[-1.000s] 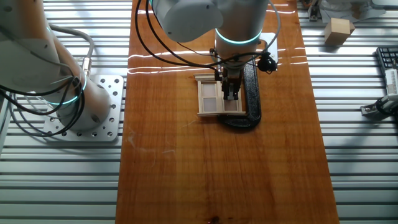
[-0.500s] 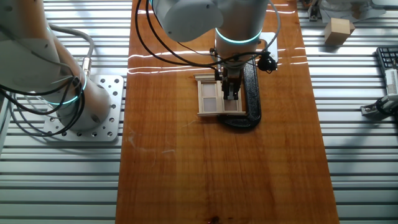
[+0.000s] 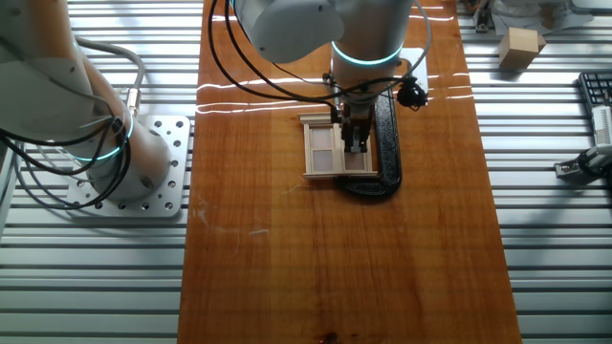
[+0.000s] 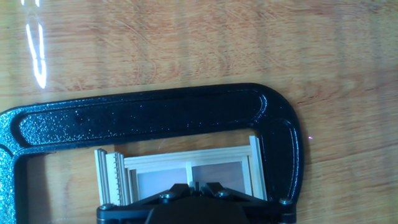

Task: Open a sliding window

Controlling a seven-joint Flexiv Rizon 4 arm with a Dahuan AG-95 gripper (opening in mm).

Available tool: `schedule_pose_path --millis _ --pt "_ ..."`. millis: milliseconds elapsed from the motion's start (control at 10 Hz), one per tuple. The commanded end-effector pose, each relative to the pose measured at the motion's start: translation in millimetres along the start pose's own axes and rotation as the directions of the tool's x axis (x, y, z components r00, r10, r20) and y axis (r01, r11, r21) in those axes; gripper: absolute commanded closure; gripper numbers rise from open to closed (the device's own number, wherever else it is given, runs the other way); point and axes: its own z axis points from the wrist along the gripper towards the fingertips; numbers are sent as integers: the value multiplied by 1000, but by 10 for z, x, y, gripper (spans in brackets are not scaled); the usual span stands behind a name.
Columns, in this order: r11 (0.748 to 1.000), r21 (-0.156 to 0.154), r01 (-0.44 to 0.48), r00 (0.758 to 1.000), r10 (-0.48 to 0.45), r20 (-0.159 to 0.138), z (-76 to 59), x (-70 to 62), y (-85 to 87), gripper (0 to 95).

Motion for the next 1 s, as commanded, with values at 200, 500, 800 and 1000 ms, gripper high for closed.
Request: schedule_pose_path --millis 200,500,800,1000 --pt "1000 -8 2 1000 -2 -12 -25 4 -9 950" --pt "1000 -7 2 1000 -2 -12 -25 4 -10 950" --pt "1000 -6 8 1000 -8 -12 -27 5 -15 950" --pt "1000 -5 15 1000 -15 -13 -31 6 -24 950"
